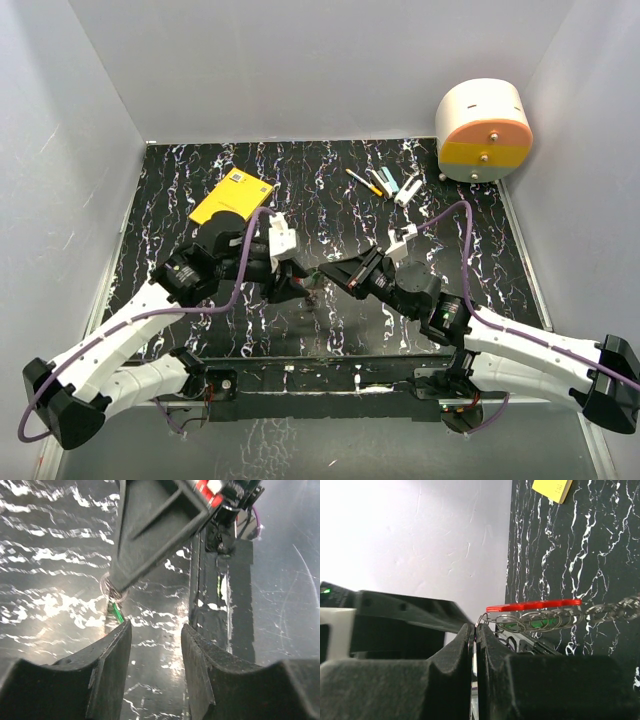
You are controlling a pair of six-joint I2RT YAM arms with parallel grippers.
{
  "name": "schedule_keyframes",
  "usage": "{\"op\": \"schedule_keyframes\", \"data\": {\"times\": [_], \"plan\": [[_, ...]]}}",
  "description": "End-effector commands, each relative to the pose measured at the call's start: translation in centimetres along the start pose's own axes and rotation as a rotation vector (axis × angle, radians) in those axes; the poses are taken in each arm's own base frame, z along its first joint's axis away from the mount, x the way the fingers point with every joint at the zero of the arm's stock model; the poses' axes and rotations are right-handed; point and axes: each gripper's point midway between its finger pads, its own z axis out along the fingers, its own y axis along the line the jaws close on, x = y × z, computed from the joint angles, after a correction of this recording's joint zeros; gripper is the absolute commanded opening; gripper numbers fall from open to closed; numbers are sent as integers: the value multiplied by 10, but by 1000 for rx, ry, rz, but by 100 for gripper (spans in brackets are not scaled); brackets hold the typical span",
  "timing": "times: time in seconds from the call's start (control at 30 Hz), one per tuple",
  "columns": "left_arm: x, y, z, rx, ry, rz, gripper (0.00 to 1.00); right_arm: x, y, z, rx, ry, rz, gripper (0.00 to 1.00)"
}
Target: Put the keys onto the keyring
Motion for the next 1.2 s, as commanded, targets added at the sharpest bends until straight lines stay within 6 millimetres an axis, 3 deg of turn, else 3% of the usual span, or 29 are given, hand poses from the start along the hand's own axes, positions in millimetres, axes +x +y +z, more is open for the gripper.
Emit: {"op": "schedule_keyframes", "data": {"times": [0.0, 0.2, 0.4, 0.7, 0.97, 1.17], "plan": [[32, -6, 9, 20, 73, -159, 45, -16, 59, -3, -150, -62, 20, 8], [60, 13, 17, -57, 149, -185, 53, -15, 62, -4, -159, -54, 20, 8], [48, 23, 20, -84, 102, -127, 65, -11, 62, -2, -163, -40, 23, 8], [36, 30, 25, -79, 66, -70, 68, -7, 63, -1, -174, -27, 24, 8], [35, 31, 28, -71, 50, -52, 64, -3, 62, 1, -179, -14, 22, 8], [33, 30, 27, -65, 52, -41, 43, -4, 59, 0, -177, -24, 29, 8]]}}
